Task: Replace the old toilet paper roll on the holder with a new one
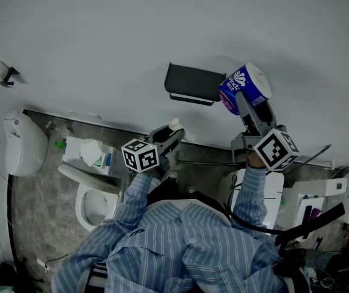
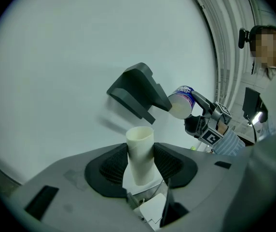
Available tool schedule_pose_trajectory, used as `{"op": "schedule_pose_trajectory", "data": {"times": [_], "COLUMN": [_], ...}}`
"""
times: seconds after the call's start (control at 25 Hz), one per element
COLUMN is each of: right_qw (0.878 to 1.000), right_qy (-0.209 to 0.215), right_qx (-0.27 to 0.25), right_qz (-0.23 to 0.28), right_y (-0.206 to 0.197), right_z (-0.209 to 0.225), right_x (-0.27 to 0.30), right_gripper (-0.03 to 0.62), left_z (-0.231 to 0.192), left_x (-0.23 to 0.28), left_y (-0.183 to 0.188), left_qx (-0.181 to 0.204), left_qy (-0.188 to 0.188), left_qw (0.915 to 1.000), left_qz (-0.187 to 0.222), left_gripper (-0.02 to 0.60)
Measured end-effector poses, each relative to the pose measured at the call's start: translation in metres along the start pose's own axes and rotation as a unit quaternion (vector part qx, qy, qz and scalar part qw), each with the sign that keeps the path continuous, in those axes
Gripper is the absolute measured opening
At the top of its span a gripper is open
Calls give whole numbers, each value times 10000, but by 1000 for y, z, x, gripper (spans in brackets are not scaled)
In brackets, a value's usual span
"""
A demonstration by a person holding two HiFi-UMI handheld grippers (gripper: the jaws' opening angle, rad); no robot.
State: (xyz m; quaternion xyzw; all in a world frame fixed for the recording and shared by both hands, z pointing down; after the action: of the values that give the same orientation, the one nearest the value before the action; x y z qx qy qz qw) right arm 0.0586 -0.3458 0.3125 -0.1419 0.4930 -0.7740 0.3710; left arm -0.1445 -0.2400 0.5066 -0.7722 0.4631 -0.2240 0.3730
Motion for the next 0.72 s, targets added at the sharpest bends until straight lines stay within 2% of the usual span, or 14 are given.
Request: {"op": "schedule_pose_trajectory", "data": {"times": [0.24, 0.72], "right_qw": [9986, 9874], "right_qy": [-471, -821], "right_qx": [259, 1342], "right_qz": [17, -162], "right_y": [-9, -72], "right_z": [33, 65], "right_x": [-30, -30], "right_gripper": [402, 402], "left_z": [0, -3], "left_x": [7, 8], "left_y": [-3, -5], "left_qx": [-26, -19], "left_qy": [-75, -69], "left_qw": [9999, 9998], "left_qz": [-77, -169], "left_gripper": [172, 172]}}
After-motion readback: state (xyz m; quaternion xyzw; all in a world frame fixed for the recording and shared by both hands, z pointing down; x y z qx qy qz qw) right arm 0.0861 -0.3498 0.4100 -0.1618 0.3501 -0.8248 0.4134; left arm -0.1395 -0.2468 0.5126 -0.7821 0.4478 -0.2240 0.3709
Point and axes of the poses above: the fingertips, and each gripper's own axes: x forward along the fingers, z to its right, y out of its top, the point moved 5 cm from there along -x, backward along the fingers, and after that the axes turned 6 degrees about z, right-handed, at the moved point
